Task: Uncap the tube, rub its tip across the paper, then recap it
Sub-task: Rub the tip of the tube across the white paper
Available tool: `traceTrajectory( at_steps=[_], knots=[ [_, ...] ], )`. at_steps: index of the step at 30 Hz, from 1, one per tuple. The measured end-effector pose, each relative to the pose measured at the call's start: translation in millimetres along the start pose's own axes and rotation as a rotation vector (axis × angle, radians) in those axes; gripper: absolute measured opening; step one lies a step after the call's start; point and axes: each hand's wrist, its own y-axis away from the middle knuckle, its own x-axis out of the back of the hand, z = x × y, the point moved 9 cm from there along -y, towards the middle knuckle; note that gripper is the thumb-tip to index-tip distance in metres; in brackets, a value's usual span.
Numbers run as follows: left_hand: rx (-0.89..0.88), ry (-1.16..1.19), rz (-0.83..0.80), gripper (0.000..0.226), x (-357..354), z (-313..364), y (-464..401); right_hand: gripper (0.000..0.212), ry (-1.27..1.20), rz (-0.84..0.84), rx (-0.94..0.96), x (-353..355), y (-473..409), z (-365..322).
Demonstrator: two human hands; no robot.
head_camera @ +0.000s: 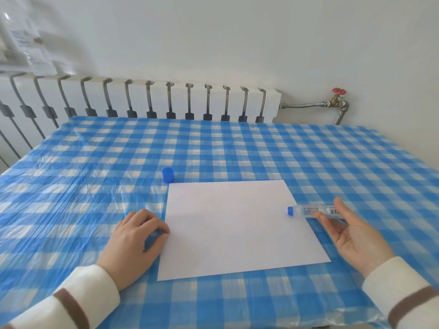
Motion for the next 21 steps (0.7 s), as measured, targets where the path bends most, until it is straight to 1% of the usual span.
traceTrajectory(
  at_steps=[9, 13, 17, 21],
  knots=[
    [-0.011, 0.003, 0.012, 0.032, 2, 3, -1, 0.016, 0.015, 0.004, 0.025, 9, -7, -7],
    [-0.014, 0.005, 0.003, 0.032, 1, 3, 0, 0.018, 0.008, 0.019, 0.052, 17, -9, -12],
    [-0.019, 0.001, 0.014, 0.025, 2, 3, 0, 0.021, -0.039, 0.022, 0.065, 17, -7, -14],
    [-0.038, 0.006, 0.032, 0.031, 3, 5, 0, 0.023, -0.067, -0.031, 0.048, -3, 6, -8]
  ],
)
